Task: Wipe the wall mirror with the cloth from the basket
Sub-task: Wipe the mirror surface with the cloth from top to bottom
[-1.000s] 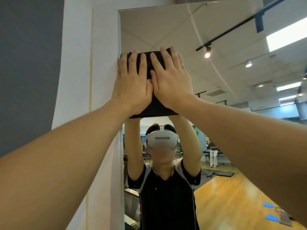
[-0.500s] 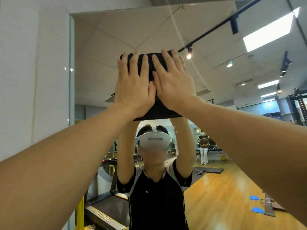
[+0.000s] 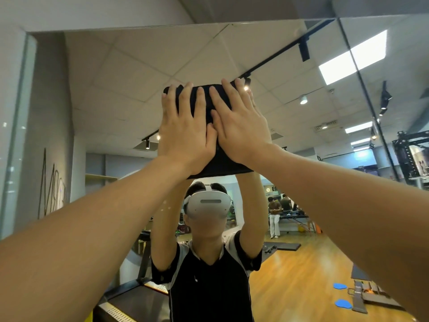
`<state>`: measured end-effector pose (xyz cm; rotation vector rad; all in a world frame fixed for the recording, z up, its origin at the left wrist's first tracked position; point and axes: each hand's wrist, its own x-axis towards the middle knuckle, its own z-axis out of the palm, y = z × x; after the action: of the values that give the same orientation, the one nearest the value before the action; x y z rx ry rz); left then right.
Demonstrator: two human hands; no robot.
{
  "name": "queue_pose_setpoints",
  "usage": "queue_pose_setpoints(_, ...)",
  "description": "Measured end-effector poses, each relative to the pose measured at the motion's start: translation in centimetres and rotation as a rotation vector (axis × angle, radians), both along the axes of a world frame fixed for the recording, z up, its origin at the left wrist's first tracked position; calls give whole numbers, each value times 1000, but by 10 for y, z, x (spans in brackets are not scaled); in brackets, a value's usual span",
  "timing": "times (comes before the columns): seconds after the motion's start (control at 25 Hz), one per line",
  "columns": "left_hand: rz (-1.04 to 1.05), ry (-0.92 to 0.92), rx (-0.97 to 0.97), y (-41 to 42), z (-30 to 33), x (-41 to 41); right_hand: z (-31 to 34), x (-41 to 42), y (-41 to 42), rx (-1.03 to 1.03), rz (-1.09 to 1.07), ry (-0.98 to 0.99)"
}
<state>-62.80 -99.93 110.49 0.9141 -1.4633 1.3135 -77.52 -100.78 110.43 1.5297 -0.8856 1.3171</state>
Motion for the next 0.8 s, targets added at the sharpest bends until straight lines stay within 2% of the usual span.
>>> queue_pose_setpoints(0.52, -2, 45, -9, -10, -4, -151, 2, -148, -12, -5, 5, 25)
queue_pose_setpoints(0.8, -32, -34, 5, -15, 10, -215, 8, -214, -18, 3, -26, -46)
